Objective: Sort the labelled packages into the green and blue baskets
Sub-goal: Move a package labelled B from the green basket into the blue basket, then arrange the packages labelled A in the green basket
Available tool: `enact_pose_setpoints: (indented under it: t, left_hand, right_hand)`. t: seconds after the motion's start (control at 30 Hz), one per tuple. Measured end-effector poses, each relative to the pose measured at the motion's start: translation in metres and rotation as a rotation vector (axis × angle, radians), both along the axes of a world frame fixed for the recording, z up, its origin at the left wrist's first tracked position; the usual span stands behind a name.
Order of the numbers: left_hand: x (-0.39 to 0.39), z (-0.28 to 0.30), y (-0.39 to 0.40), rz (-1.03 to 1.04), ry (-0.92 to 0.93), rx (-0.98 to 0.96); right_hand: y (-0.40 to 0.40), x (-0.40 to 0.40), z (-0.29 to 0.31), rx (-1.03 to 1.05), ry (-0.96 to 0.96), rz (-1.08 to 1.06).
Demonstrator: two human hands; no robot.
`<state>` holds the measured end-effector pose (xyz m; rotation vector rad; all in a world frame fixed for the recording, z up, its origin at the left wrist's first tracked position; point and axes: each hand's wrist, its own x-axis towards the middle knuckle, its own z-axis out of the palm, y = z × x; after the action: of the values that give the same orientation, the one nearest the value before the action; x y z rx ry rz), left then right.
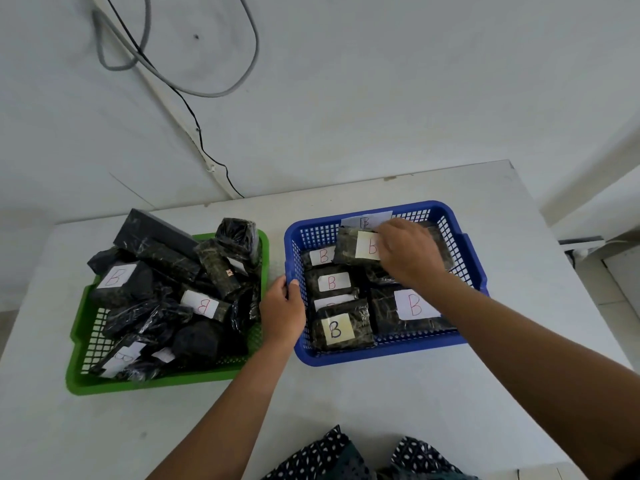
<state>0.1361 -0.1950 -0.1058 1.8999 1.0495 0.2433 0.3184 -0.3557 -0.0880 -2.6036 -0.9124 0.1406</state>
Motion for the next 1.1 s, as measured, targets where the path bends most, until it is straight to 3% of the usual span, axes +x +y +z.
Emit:
enact_pose_setpoints:
  t: [0.17, 0.7, 0.87, 1.1]
  left_hand:
    - [0.0, -0.002, -0.002, 0.014, 0.007, 0.003]
    - [0.002, -0.001, -0.006, 0.041, 0.041, 0.048]
    - [-0.01, 0.022, 0.01, -0.052, 0.038, 0.001]
    - [-0.086, 0.054, 0.08, -0.114, -0.07, 0.379]
  right_hand:
    - [-0.014, -0.002, -0.016, -0.168, -0.081, 0.2]
    - [-0.047, 0.02, -0.027, -0.069, -0.113, 0.212]
    - [-0.017, -0.013, -0.006, 0.116, -0.168, 0.154]
    - [0.069, -0.106, 0.022, 0.293, -0.157, 0.277]
